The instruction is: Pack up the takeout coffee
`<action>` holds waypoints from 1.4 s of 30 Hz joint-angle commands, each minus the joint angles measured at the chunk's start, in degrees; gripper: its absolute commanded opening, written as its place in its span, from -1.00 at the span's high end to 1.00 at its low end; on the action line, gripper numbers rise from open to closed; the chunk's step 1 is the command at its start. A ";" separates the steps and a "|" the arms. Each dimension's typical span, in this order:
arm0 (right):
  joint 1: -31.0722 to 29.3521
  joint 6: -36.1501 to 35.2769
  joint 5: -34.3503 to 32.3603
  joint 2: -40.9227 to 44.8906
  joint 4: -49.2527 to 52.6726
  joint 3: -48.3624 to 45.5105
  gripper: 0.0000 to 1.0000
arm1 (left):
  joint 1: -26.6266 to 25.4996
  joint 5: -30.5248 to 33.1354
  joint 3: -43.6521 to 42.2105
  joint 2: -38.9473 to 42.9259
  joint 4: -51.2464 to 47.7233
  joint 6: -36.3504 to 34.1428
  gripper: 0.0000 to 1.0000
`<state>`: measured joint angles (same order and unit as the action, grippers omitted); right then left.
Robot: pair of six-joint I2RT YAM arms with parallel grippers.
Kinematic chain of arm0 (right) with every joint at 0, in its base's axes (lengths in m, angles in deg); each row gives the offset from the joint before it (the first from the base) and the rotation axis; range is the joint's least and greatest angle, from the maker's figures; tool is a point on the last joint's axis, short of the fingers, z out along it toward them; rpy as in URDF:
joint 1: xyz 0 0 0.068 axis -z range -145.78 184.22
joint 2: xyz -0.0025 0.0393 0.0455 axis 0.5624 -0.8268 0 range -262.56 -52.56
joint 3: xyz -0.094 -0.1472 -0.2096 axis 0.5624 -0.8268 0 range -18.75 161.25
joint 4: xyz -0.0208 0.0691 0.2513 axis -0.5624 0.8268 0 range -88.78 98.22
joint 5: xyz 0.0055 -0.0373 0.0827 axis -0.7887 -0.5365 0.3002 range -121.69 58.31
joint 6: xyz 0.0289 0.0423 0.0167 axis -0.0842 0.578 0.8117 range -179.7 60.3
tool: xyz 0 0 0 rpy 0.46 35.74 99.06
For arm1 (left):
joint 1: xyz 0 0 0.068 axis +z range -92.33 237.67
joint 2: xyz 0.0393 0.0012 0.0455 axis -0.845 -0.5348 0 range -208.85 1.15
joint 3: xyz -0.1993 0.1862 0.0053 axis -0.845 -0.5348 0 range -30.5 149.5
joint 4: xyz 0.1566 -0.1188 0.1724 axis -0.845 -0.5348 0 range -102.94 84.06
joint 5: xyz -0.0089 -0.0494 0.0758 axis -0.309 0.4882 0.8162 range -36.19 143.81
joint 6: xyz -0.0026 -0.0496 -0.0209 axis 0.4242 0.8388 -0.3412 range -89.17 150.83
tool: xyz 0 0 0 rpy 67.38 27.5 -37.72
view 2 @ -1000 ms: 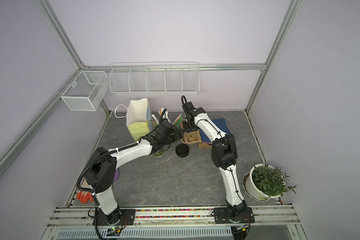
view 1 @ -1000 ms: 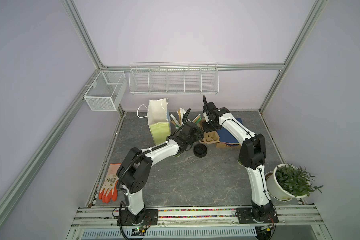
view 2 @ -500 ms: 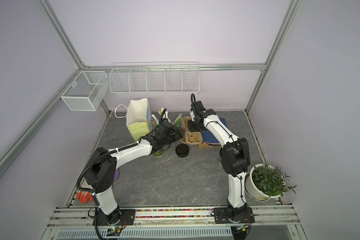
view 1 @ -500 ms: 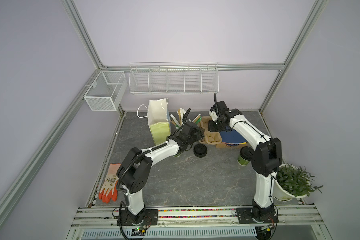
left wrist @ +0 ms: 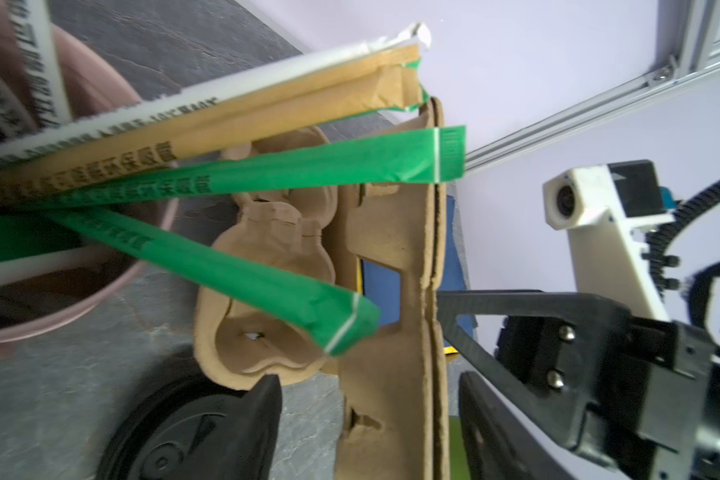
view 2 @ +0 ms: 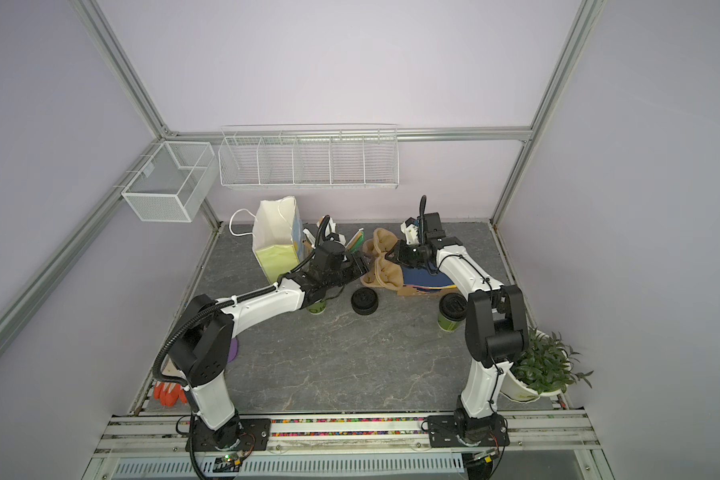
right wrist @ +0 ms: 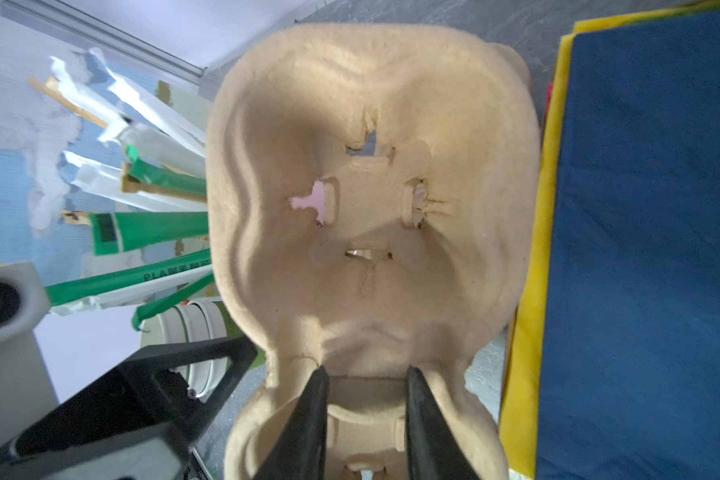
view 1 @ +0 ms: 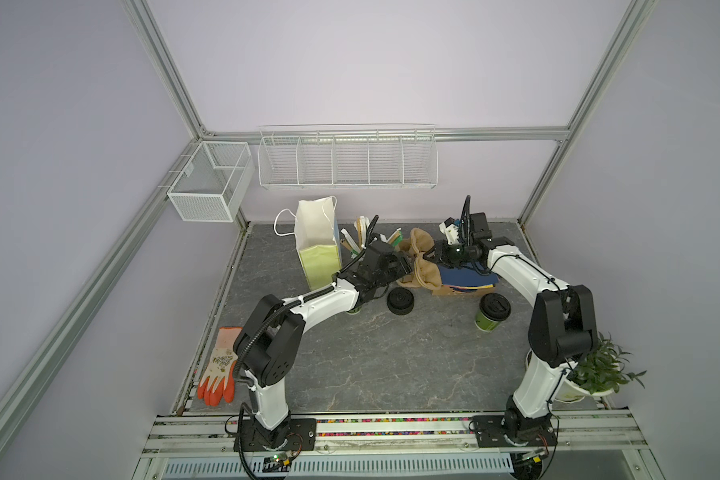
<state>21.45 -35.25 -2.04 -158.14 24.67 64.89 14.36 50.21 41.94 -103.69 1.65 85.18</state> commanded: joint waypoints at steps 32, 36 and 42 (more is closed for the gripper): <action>3.02 5.08 6.35 -1.91 -9.25 -3.10 0.62 | -0.28 -0.36 -6.59 2.68 7.02 3.57 -0.36; 2.93 5.03 6.38 -1.95 -9.13 -3.03 0.62 | -0.37 -0.24 -6.86 3.10 8.09 3.95 -0.36; 2.76 4.91 6.49 -2.27 -9.11 -3.12 0.62 | -0.78 -1.40 -6.96 2.90 11.00 4.23 -0.36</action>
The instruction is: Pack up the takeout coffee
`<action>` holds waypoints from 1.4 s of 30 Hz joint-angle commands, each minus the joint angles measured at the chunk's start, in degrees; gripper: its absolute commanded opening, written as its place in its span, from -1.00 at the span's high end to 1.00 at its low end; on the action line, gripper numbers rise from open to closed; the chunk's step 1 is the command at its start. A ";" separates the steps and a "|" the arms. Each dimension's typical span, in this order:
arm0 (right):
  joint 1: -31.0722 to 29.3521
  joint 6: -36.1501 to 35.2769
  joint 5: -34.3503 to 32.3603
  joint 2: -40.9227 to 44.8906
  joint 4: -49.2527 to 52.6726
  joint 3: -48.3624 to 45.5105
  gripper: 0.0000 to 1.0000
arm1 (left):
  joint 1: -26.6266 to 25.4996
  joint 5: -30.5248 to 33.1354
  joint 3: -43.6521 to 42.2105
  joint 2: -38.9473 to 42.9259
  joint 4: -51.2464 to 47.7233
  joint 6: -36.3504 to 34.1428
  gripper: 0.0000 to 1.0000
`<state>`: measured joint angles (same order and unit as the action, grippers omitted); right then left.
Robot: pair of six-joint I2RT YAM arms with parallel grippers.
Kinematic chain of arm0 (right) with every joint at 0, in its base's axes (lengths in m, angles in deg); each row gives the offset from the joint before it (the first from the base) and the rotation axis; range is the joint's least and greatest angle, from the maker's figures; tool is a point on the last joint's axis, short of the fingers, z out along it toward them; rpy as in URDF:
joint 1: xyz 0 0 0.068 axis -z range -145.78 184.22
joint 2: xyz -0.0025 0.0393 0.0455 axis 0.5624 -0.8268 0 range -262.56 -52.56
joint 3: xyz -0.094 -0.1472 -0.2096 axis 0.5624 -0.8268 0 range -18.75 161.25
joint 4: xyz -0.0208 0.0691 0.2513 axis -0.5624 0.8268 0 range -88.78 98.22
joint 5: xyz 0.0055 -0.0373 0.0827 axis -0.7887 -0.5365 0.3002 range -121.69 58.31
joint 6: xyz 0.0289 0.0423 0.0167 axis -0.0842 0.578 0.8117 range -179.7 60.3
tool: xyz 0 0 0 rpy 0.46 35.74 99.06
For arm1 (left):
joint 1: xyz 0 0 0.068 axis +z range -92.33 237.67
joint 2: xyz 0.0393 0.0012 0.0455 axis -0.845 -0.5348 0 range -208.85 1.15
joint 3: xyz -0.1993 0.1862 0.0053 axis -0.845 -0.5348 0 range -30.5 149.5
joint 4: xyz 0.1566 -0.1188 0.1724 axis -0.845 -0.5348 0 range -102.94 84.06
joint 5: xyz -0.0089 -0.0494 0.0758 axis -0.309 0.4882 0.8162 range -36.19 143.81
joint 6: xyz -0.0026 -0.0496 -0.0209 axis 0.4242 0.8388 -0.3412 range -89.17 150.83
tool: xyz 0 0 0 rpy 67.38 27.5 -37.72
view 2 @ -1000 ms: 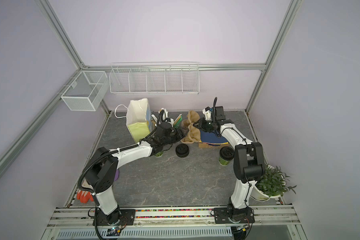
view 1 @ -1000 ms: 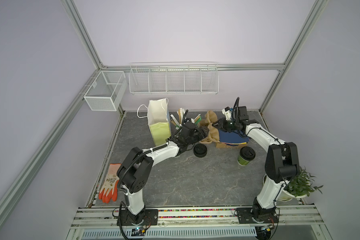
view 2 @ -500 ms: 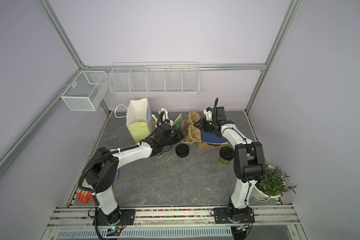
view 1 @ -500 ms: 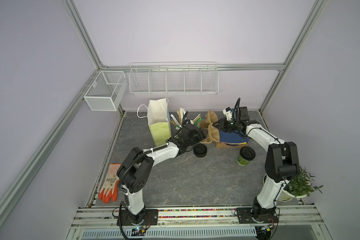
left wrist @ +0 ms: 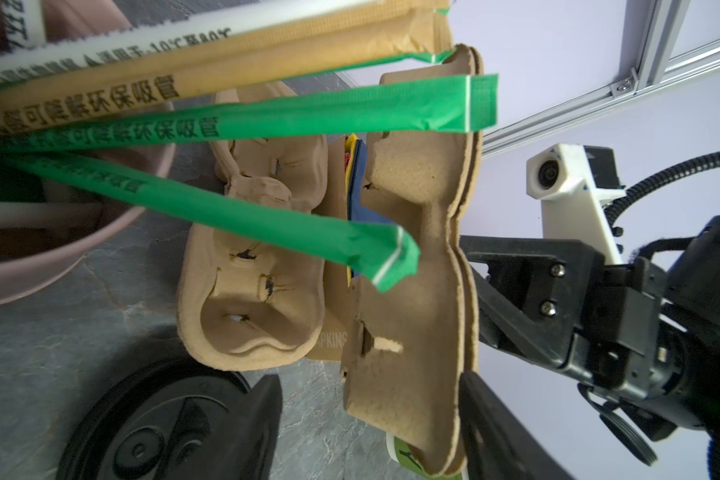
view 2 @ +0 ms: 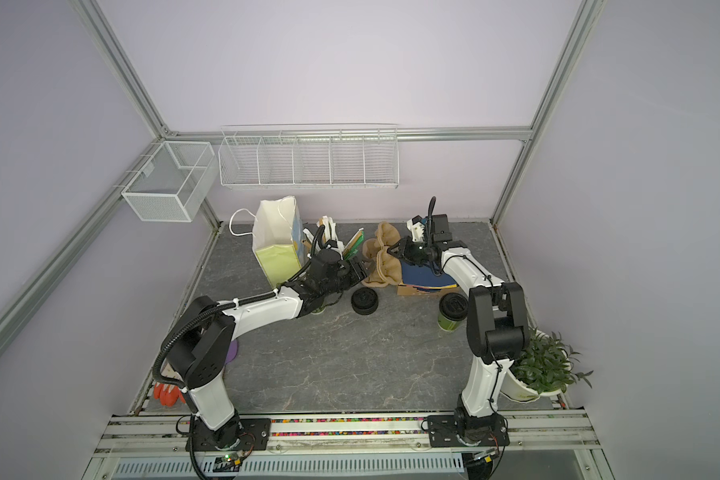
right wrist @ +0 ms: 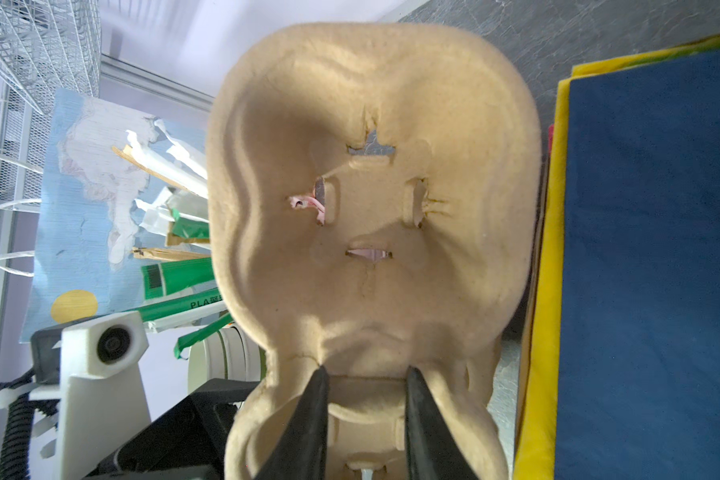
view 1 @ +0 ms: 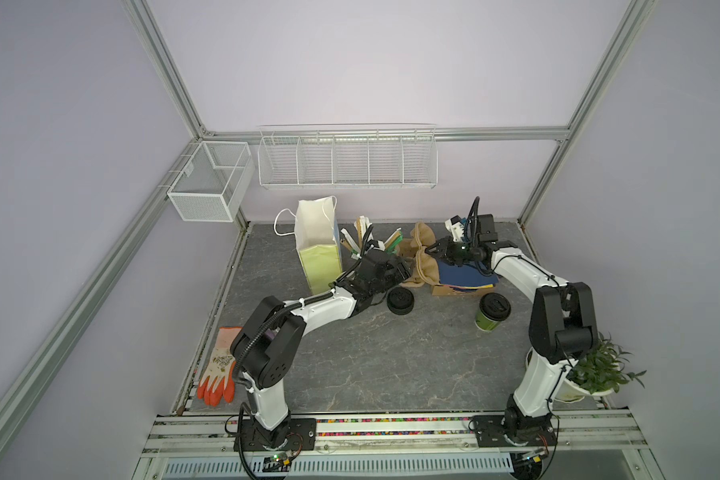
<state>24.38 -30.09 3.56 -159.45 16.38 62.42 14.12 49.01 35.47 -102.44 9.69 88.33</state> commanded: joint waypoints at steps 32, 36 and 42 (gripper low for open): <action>-0.94 -0.51 1.98 -1.21 -0.82 -0.20 0.63 | -0.68 -0.63 2.49 -2.23 -1.40 0.16 -0.35; -1.18 -0.60 2.61 -1.38 -0.66 -0.03 0.63 | -0.75 -0.56 2.75 -2.40 -1.98 -0.51 -0.35; -1.30 -1.43 3.20 -0.90 0.60 0.66 0.63 | -0.55 1.07 2.76 -1.89 -5.16 -2.68 -0.34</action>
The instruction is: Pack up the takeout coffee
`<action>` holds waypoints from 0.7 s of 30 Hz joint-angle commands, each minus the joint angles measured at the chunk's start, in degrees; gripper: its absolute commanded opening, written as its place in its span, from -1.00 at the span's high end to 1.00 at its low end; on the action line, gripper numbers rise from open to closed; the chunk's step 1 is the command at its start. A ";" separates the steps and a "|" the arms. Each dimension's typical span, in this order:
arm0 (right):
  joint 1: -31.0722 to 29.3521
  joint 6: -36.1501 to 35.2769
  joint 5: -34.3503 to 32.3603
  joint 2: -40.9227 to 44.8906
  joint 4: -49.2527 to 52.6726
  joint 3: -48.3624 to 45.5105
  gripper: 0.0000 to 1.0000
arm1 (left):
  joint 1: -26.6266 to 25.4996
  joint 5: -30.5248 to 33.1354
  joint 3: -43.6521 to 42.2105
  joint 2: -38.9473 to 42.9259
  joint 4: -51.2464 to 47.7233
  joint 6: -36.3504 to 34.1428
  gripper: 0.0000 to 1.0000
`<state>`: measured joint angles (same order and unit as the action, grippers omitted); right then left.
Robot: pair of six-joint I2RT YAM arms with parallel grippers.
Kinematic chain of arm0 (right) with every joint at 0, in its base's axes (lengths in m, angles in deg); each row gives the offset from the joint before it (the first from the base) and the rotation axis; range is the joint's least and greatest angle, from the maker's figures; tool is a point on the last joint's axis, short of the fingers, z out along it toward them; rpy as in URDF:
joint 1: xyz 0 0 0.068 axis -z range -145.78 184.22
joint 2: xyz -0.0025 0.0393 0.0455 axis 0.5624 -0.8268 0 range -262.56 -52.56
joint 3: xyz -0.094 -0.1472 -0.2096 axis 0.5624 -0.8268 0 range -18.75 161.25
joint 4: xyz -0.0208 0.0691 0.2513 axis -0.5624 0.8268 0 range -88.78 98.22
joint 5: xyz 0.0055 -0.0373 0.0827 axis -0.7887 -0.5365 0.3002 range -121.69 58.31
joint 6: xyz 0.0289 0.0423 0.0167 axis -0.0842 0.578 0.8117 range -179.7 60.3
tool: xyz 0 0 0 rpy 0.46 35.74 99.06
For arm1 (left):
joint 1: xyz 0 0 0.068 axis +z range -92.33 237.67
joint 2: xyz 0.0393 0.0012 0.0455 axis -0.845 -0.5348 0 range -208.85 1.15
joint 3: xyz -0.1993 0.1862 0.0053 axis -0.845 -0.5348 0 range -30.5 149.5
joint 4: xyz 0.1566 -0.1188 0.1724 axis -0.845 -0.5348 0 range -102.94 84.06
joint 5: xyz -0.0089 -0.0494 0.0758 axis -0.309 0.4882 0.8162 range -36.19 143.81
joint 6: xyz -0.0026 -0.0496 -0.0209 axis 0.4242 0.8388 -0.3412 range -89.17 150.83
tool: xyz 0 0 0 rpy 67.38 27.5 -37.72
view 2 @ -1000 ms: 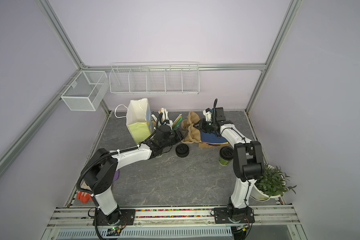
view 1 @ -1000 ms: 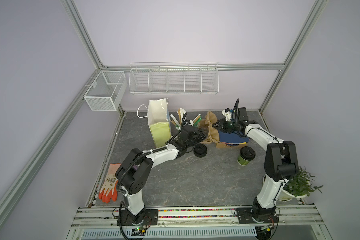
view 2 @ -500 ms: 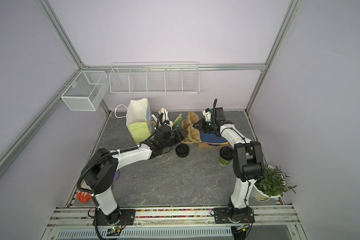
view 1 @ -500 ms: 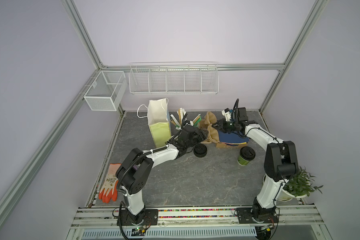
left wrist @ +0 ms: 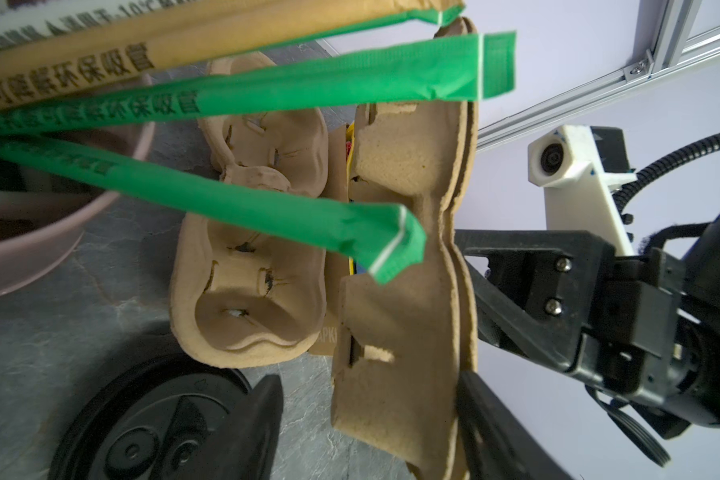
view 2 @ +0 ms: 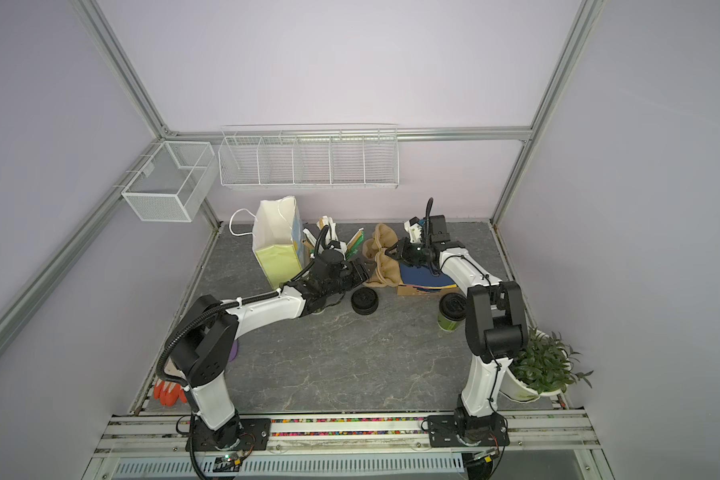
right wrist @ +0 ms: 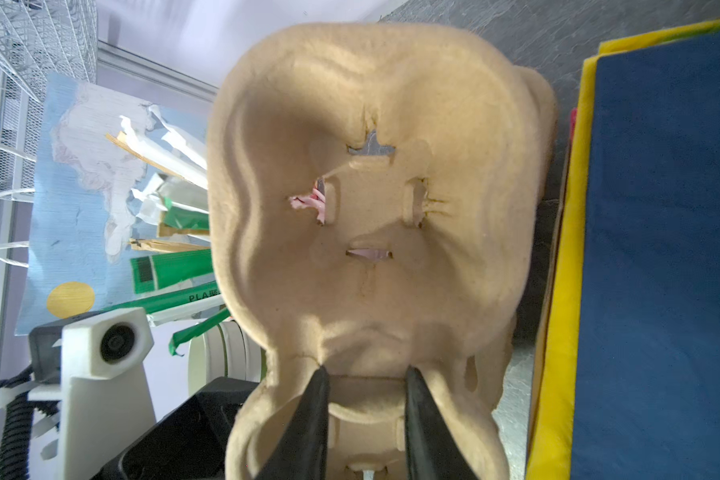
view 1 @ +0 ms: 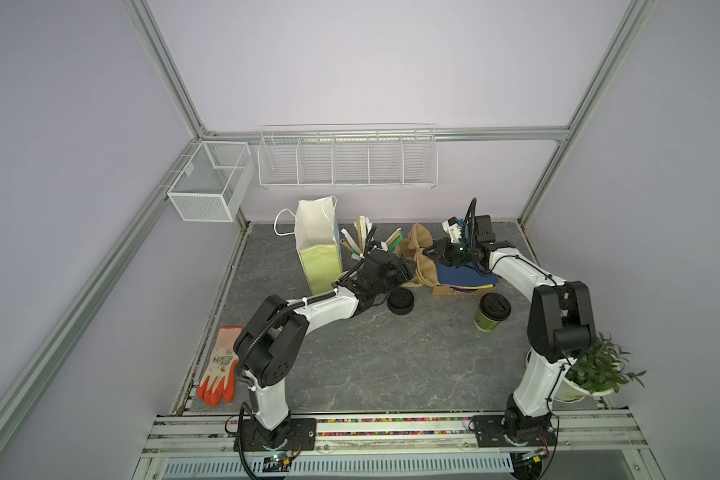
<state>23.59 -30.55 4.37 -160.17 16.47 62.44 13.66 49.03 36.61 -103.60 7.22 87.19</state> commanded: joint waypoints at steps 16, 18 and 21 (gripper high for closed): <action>-0.79 -2.17 3.32 -0.94 2.68 2.18 0.63 | 1.28 4.04 4.16 -3.09 -8.17 -4.94 -0.34; -0.79 -2.16 3.55 -0.98 2.68 2.33 0.63 | 1.51 4.12 4.47 -3.50 -8.49 -5.18 -0.34; -2.64 -2.55 4.20 -1.45 3.39 3.08 0.63 | 1.73 4.14 5.26 -4.14 -9.19 -5.51 -0.34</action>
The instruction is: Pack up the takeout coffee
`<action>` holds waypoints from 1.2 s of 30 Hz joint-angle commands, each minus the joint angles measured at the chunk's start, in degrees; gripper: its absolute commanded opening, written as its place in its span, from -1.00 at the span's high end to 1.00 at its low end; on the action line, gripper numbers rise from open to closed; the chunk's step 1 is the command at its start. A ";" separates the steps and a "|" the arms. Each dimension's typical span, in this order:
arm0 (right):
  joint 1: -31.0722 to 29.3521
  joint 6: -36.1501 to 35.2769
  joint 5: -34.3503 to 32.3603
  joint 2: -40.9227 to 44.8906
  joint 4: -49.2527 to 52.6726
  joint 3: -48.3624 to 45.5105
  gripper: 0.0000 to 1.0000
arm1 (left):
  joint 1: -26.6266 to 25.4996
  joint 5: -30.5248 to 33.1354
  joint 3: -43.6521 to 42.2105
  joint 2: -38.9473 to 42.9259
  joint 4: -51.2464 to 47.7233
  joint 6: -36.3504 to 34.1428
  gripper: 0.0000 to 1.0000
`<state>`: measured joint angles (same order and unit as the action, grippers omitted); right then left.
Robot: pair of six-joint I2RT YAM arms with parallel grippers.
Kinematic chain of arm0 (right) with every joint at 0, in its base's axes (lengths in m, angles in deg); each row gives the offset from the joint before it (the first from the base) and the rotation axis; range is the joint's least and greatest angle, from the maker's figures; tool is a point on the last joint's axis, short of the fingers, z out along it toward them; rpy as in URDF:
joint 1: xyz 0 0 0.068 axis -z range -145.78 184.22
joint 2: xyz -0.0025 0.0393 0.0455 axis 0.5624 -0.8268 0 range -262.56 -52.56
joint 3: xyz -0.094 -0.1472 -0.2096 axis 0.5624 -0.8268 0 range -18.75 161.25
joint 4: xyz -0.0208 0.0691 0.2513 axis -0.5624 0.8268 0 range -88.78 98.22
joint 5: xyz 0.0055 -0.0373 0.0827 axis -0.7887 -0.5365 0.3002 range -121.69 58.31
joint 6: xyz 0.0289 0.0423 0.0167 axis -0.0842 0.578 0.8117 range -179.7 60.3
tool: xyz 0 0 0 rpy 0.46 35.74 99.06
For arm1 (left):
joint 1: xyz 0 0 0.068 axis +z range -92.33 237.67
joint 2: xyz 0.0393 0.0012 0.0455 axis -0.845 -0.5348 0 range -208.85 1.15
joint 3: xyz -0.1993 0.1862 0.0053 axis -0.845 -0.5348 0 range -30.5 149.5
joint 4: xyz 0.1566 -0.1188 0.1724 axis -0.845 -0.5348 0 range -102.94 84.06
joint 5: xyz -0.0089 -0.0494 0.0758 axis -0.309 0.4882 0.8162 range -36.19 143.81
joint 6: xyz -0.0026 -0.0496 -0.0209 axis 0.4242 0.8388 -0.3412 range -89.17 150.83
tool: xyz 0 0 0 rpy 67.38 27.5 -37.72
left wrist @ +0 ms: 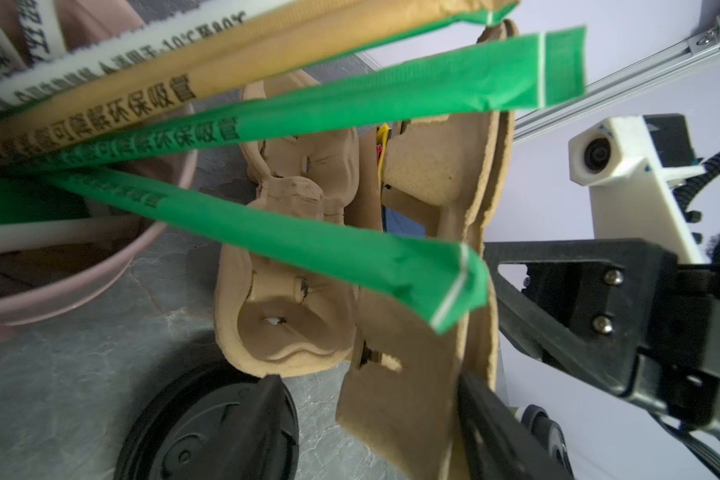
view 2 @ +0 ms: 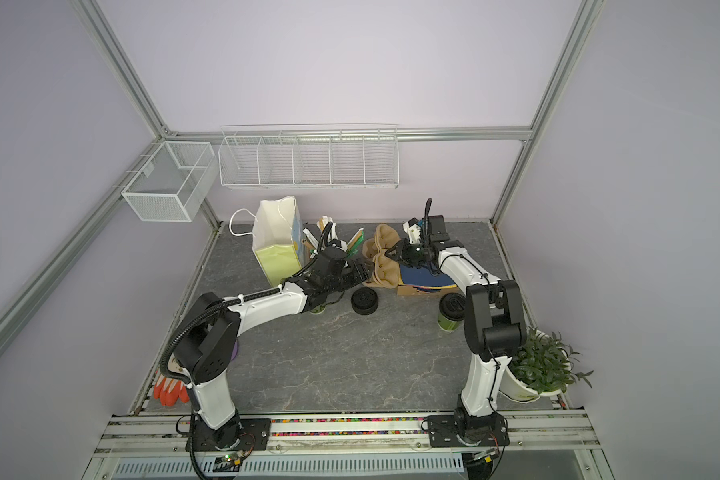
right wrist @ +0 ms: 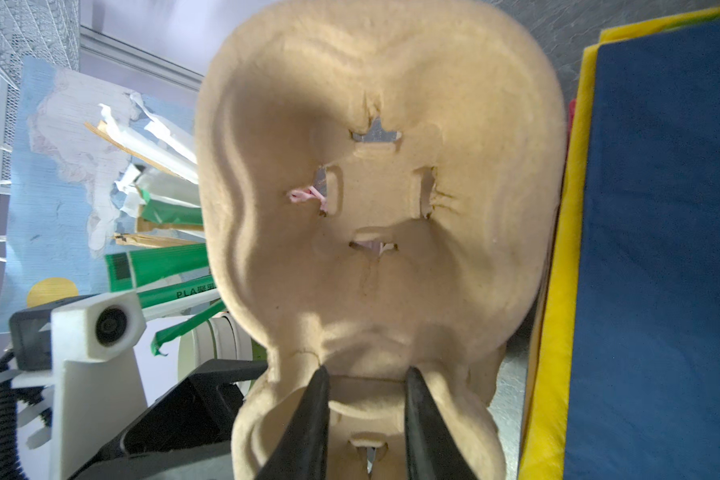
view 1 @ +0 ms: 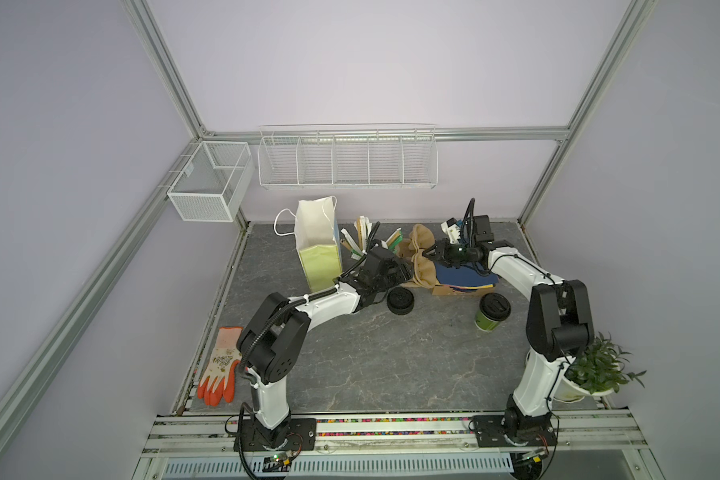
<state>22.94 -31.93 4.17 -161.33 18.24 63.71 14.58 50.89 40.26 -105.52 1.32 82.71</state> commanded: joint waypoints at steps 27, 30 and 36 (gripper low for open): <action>-3.72 -6.99 1.68 -2.05 11.53 6.39 0.63 | 3.19 4.99 11.32 -7.24 -10.25 -1.89 -0.34; -4.29 -8.34 -0.08 -2.58 13.77 7.37 0.63 | 3.19 5.77 12.62 -7.57 -11.07 -2.00 -0.34; -4.77 -8.92 -1.85 -2.34 15.06 7.98 0.59 | 3.36 5.56 13.62 -8.62 -11.32 -2.32 -0.34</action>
<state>17.97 -39.14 2.42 -162.95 30.81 70.62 17.88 55.20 52.02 -112.82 -9.10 80.24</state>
